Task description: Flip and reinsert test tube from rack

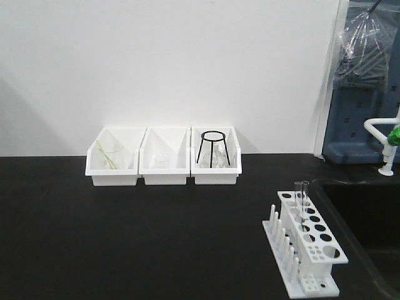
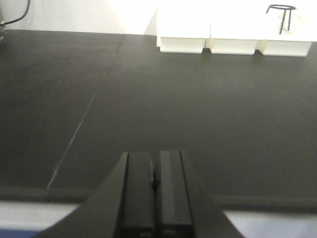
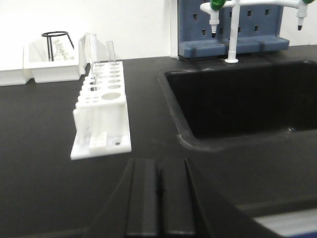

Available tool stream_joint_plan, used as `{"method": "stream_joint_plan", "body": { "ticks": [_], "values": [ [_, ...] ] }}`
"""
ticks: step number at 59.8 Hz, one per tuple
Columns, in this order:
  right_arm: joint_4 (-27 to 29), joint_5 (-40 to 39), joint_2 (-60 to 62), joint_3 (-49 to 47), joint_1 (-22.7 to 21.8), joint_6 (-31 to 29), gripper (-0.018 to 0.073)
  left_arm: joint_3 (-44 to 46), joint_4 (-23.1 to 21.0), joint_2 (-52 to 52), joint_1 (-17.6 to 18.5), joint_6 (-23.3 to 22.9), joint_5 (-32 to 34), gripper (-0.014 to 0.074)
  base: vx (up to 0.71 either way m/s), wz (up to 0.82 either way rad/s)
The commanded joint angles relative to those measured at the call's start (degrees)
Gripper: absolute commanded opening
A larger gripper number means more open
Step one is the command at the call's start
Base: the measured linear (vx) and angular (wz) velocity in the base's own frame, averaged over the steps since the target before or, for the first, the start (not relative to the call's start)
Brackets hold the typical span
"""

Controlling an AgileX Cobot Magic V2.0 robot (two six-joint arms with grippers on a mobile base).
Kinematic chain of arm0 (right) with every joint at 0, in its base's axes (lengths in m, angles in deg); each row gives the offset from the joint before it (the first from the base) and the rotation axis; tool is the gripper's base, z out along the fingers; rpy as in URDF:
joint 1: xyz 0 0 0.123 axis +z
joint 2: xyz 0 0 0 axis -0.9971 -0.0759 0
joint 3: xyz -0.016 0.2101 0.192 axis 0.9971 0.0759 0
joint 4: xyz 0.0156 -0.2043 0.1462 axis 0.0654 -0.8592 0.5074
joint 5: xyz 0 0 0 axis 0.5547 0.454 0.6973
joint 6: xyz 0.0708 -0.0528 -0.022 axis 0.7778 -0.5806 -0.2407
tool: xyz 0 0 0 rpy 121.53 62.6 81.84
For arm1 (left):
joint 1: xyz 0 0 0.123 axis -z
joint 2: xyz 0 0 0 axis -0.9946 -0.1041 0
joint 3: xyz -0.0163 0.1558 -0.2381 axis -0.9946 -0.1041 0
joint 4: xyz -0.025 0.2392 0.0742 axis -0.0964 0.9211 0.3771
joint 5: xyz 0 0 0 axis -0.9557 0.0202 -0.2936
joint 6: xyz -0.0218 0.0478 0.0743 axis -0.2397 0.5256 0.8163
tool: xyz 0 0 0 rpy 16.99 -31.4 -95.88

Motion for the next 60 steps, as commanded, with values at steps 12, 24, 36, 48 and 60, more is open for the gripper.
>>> {"method": "stream_joint_plan", "body": {
  "ticks": [12,24,36,48,60],
  "values": [
    [-0.7,-4.7,0.4,0.0,0.0,0.0,-0.0012,-0.1,-0.2,0.2,0.4,0.0,4.6,-0.0006,0.37,0.00],
    [-0.7,-4.7,0.4,0.0,0.0,0.0,-0.0012,-0.1,-0.2,0.2,0.4,0.0,4.6,-0.0006,0.32,0.04],
    [-0.7,-4.7,0.4,0.0,0.0,0.0,-0.0012,-0.1,-0.2,0.2,0.4,0.0,4.6,-0.0006,0.23,-0.01],
    [-0.7,-4.7,0.4,0.0,0.0,0.0,-0.0012,-0.1,-0.2,0.2,0.4,0.0,4.6,-0.0006,0.11,-0.07],
    [-0.7,-4.7,0.4,0.0,0.0,0.0,-0.0012,-0.1,-0.2,0.2,0.4,0.0,4.6,-0.0006,0.02,0.00]
  ]
}}
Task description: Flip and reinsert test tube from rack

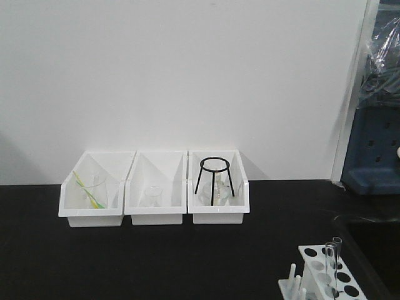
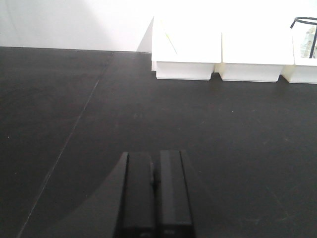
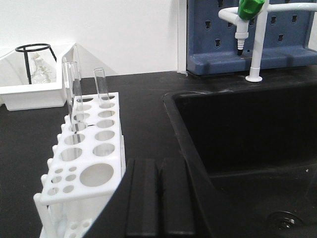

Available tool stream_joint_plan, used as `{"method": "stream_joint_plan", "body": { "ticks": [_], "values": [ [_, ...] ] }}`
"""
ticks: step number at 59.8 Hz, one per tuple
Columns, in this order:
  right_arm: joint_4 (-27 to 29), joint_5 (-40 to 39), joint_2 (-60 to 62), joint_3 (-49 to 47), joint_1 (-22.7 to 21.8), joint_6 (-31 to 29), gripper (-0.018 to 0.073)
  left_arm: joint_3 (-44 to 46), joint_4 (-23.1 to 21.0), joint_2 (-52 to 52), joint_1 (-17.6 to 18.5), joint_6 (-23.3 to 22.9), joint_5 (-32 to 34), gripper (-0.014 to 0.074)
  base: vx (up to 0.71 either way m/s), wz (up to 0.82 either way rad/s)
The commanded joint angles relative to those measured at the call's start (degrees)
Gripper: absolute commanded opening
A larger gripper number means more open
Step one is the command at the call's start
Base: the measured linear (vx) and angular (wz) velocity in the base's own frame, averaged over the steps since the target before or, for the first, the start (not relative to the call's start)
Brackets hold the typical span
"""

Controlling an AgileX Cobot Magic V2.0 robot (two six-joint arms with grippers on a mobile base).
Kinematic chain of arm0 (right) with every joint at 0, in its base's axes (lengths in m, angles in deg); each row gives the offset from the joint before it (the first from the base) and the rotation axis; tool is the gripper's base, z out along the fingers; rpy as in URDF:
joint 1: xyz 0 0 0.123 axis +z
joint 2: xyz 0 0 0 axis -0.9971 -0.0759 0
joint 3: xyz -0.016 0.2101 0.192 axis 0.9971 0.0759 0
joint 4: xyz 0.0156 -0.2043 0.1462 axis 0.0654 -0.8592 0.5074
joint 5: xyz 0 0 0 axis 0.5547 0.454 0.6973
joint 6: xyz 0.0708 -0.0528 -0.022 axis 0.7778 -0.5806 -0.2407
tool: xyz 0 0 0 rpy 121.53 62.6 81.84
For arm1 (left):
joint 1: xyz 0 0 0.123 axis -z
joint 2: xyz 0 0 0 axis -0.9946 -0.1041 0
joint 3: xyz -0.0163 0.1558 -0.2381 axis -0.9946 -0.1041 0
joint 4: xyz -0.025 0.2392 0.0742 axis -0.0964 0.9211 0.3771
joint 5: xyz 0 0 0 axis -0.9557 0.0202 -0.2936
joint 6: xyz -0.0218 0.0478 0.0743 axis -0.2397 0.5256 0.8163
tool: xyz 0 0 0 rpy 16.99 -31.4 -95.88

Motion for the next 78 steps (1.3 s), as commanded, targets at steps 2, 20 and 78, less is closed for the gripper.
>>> {"method": "stream_joint_plan", "body": {
  "ticks": [2,20,78],
  "values": [
    [-0.7,-4.7,0.4,0.0,0.0,0.0,-0.0012,-0.1,-0.2,0.2,0.4,0.0,4.6,-0.0006,0.00,0.00],
    [-0.8,-8.0,0.4,0.0,0.0,0.0,-0.0012,-0.1,-0.2,0.2,0.4,0.0,4.6,-0.0006,0.00,0.00],
    [0.5,-27.2,-46.9,-41.6,0.0,-8.3,0.0013,-0.1,-0.2,0.2,0.4,0.0,4.6,-0.0006,0.00,0.00]
  ]
}}
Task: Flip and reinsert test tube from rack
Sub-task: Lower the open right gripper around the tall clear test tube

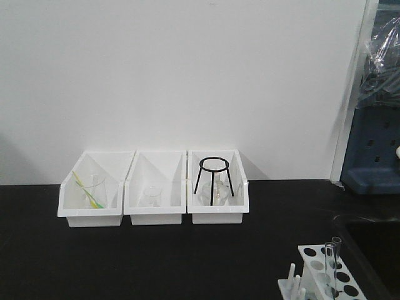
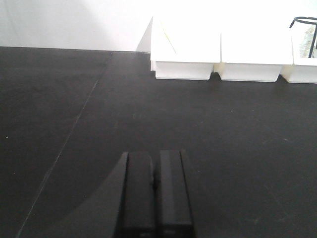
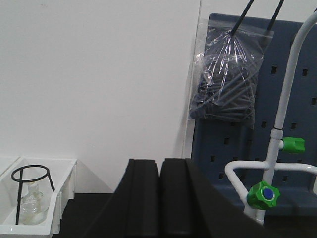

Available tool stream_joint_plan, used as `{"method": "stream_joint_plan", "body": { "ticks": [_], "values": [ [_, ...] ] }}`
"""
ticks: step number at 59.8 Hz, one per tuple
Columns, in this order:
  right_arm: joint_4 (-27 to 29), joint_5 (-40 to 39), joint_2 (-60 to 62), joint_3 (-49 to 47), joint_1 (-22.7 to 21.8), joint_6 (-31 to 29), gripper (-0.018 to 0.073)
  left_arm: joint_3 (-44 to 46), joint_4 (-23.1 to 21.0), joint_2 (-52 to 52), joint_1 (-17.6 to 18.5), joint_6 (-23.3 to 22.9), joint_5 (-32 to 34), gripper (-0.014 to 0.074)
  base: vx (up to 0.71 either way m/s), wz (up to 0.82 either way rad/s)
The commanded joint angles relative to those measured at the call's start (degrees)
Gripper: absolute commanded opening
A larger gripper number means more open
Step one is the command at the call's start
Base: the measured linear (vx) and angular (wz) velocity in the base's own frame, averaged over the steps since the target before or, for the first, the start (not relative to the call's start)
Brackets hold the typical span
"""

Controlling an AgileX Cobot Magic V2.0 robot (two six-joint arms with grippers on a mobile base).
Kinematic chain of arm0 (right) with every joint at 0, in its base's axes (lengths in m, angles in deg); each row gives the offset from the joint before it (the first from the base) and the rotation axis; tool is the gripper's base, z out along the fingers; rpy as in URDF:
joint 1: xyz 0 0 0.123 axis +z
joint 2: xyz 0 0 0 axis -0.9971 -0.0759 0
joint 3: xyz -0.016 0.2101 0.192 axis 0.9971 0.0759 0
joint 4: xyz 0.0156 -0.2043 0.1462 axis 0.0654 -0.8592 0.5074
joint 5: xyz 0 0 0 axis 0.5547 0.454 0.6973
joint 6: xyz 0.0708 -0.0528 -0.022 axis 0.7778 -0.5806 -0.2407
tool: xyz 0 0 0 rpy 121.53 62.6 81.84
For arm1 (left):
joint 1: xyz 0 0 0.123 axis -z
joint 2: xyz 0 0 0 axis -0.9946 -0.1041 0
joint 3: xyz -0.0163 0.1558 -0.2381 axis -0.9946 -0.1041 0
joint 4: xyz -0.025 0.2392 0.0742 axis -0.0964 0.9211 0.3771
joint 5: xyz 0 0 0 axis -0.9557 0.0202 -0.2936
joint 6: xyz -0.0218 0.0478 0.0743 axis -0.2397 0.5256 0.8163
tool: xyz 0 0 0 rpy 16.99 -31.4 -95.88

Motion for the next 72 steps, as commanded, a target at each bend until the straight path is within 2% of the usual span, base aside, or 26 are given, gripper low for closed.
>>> {"method": "stream_joint_plan", "body": {
  "ticks": [1,6,15,30,37,47,55,64,72],
  "values": [
    [0.0,-6.3,-0.1,-2.4,0.0,-0.4,0.0021,-0.1,-0.2,0.2,0.4,0.0,4.6,-0.0006,0.00,0.00],
    [-0.1,-6.3,-0.1,-2.4,0.0,-0.6,0.0060,-0.1,-0.2,0.2,0.4,0.0,4.6,-0.0006,0.00,0.00],
    [-0.2,-6.1,-0.1,-2.4,0.0,-0.6,0.0201,-0.1,-0.2,0.2,0.4,0.0,4.6,-0.0006,0.00,0.00],
    [-0.1,-5.2,-0.1,-2.4,0.0,-0.6,0.0606,-0.1,-0.2,0.2,0.4,0.0,4.6,-0.0006,0.00,0.00],
    [0.1,-5.5,-0.1,-2.4,0.0,-0.4,0.0708,-0.1,-0.2,0.2,0.4,0.0,4.6,-0.0006,0.00,0.00],
    [-0.4,-5.5,-1.4,-1.3,0.0,4.1,0.0710,-0.1,-0.2,0.2,0.4,0.0,4.6,-0.0006,0.00,0.00],
    [-4.4,-12.5,-5.3,6.4,0.0,7.2,0.0664,-0.1,-0.2,0.2,0.4,0.0,4.6,-0.0006,0.00,0.00],
    [-14.2,-27.3,-11.6,17.1,0.0,14.4,0.0583,-0.1,-0.2,0.2,0.4,0.0,4.6,-0.0006,0.00,0.00],
    [-23.3,-37.8,-20.0,20.3,0.0,15.3,0.0512,-0.1,-0.2,0.2,0.4,0.0,4.6,-0.0006,0.00,0.00]
  ]
}}
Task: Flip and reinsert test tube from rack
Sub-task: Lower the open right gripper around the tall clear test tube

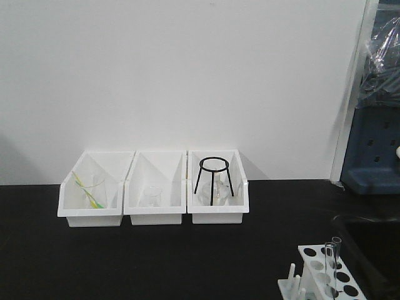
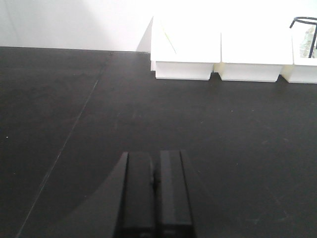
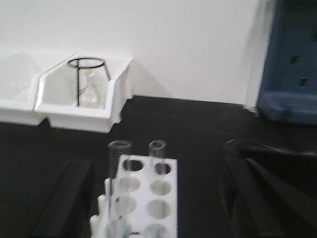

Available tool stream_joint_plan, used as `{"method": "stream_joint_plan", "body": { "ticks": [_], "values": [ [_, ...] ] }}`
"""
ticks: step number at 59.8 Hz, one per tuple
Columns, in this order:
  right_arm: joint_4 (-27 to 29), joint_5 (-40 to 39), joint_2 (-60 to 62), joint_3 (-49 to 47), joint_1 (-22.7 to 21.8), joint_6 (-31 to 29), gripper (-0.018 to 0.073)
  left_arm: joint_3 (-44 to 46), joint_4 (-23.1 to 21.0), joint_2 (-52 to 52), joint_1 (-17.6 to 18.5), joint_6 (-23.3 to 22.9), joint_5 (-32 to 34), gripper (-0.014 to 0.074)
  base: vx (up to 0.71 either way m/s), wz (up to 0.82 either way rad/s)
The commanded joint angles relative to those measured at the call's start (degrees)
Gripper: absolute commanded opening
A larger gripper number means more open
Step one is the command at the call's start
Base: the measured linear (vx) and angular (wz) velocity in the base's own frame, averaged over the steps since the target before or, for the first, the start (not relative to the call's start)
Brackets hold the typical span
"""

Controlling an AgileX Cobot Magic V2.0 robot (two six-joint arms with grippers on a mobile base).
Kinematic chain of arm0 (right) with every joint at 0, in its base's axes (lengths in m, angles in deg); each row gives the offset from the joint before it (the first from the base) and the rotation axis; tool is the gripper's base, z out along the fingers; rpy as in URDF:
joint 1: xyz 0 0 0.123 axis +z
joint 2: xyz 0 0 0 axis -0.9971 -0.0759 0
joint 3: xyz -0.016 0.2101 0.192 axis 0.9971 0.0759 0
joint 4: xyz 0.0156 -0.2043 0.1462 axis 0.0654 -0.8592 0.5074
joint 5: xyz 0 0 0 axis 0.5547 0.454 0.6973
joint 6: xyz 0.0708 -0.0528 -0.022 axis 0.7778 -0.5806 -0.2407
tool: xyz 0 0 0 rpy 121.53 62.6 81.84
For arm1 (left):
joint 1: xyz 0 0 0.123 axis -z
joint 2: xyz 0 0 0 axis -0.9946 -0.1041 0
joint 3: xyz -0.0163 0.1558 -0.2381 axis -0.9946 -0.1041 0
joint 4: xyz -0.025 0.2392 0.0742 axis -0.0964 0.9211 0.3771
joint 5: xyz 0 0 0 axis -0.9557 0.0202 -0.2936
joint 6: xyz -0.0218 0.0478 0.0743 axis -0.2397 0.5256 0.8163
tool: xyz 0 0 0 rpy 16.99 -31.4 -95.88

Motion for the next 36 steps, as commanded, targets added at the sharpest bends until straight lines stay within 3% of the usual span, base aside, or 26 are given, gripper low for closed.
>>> {"method": "stream_joint_plan", "body": {
  "ticks": [1,15,36],
  "values": [
    [-6.3,-13.5,-4.9,-0.5,0.0,0.8,0.0507,-0.1,-0.2,0.2,0.4,0.0,4.6,-0.0006,0.00,0.00],
    [-5.7,-18.9,-18.1,-3.8,0.0,-1.7,0.0490,-0.1,-0.2,0.2,0.4,0.0,4.6,-0.0006,0.00,0.00],
    [-7.0,-22.0,-27.5,-9.7,0.0,-2.2,0.0490,-0.1,-0.2,0.2,0.4,0.0,4.6,-0.0006,0.00,0.00]
  ]
}}
